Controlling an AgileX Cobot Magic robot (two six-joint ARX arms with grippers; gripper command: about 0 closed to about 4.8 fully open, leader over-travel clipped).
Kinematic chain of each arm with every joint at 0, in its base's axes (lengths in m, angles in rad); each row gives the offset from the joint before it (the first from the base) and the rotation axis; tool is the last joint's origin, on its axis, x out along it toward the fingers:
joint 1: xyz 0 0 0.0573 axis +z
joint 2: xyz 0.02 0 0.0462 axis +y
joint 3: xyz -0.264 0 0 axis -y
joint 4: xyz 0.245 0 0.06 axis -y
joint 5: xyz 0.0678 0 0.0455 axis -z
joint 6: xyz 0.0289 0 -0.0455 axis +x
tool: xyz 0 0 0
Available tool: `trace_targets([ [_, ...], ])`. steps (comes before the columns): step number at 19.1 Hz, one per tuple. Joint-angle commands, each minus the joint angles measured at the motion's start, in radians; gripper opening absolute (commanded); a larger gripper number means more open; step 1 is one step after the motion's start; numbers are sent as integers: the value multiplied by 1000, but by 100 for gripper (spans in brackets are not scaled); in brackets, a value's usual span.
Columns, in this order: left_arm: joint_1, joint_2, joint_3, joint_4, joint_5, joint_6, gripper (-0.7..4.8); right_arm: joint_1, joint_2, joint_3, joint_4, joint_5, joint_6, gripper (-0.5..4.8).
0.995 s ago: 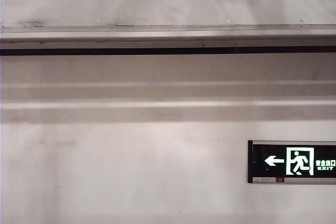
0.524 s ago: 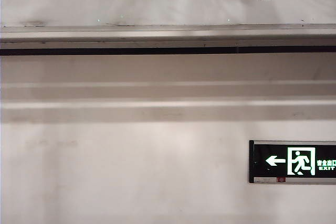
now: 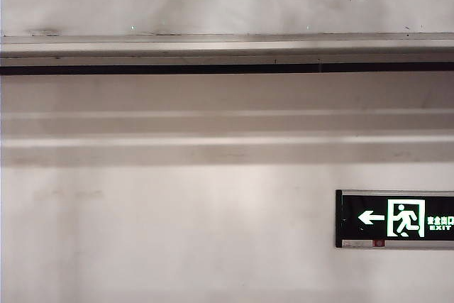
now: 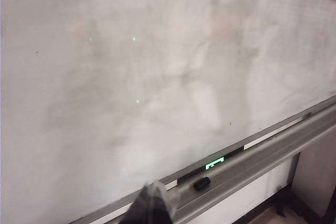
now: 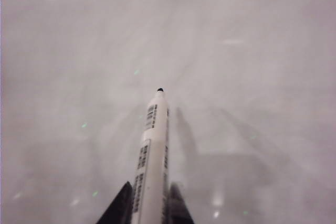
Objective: Take a marker from the whiteboard tray, write "Hi!" on the whiteboard, and then put the marker back vertically into the whiteboard tray.
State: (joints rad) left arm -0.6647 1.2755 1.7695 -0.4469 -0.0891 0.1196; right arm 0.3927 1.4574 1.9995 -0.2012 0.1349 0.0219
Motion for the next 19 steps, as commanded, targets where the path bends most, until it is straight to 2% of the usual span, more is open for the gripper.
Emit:
trace_targets([
  [1,0,-3,4,8,3,4,-6,13,9,14,3,9,4,-3],
  [12,0,-3,4,6,7,4,-6,18,121,14,95,19,3,-2],
  [19,0,-3,4,-12,7,4,-6,18,146,13,119,51,-42,-3],
])
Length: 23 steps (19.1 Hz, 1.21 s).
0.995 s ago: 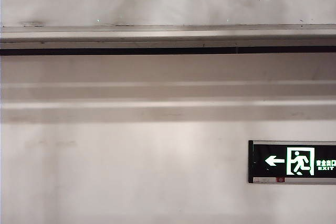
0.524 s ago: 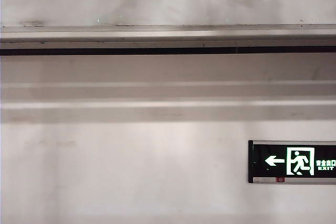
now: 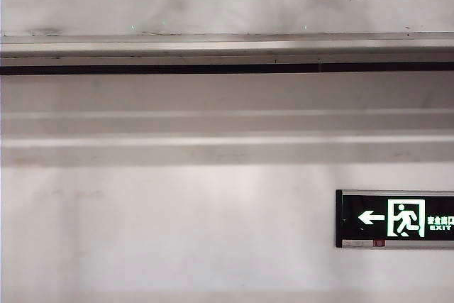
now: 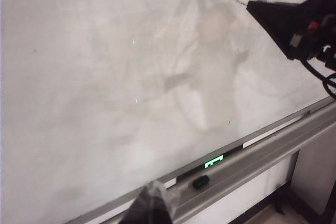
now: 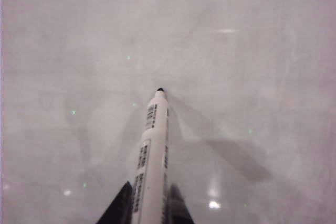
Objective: Take a marker from the whiteboard tray, write "Hi!" on the whiteboard, and then put the marker back vertically into the whiteboard tray.
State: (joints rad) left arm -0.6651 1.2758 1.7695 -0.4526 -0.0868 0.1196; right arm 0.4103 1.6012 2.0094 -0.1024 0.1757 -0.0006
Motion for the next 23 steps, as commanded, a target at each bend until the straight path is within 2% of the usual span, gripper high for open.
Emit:
trace_targets([
  [1,1,-3,4,-7,5,4,-6,0,2,4,17,10,-19,-3],
  [23,1,-3,4,-10,5,4,-6,0,2,3,-238,37,-19,-2],
])
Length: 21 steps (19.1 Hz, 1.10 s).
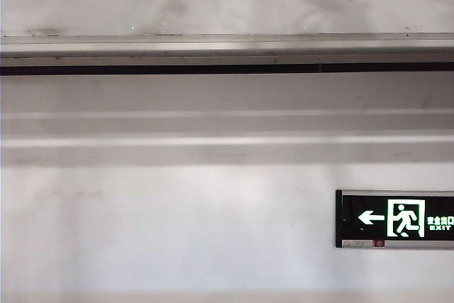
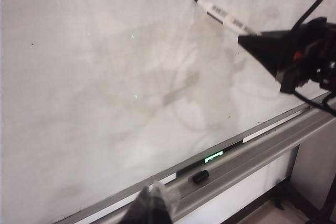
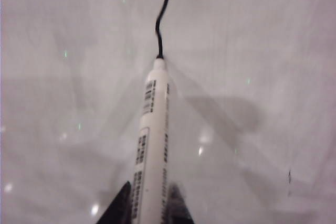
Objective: Take a marker from the whiteboard tray, write "Hi!" on the whiteboard, and then put the marker back vertically into the whiteboard tray.
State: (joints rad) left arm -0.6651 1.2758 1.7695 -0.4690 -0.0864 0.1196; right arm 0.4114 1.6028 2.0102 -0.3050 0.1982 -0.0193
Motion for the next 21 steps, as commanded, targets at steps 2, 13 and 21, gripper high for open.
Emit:
trace_targets([
  [2,1,-3,4,6,4,4,-6,-1,0,3,-59,34,0,-2],
  [13,1,-3,4,6,4,4,-6,-1,-2,3,-161,39,20,-2],
  [21,1,-3,4,5,4,4,-6,-2,-64,3,-16,-1,-38,-2],
])
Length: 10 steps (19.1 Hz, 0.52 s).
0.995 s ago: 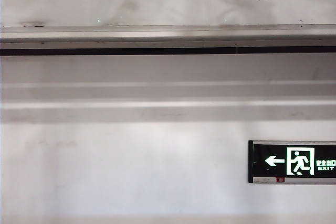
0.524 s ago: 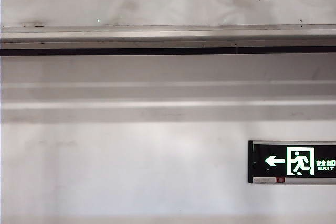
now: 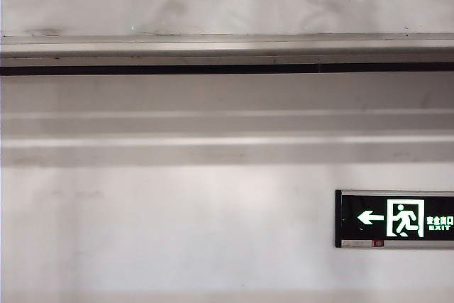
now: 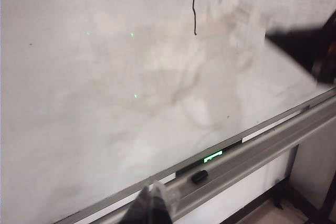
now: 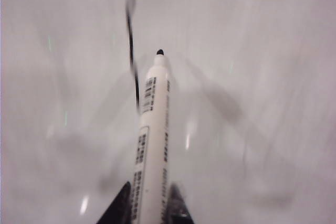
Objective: Take a marker from the whiteboard tray, write "Hi!" on the whiteboard, and then put the marker back vertically into the whiteboard tray.
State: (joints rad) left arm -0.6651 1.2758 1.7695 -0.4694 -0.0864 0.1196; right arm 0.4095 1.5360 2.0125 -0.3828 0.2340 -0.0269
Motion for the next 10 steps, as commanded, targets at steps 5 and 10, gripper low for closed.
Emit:
trace_targets([
  [5,1,-3,4,-3,4,4,-6,0,13,0,58,-60,-26,-2],
  [10,1,-3,4,-3,4,4,-6,0,30,0,64,-65,-27,-1],
])
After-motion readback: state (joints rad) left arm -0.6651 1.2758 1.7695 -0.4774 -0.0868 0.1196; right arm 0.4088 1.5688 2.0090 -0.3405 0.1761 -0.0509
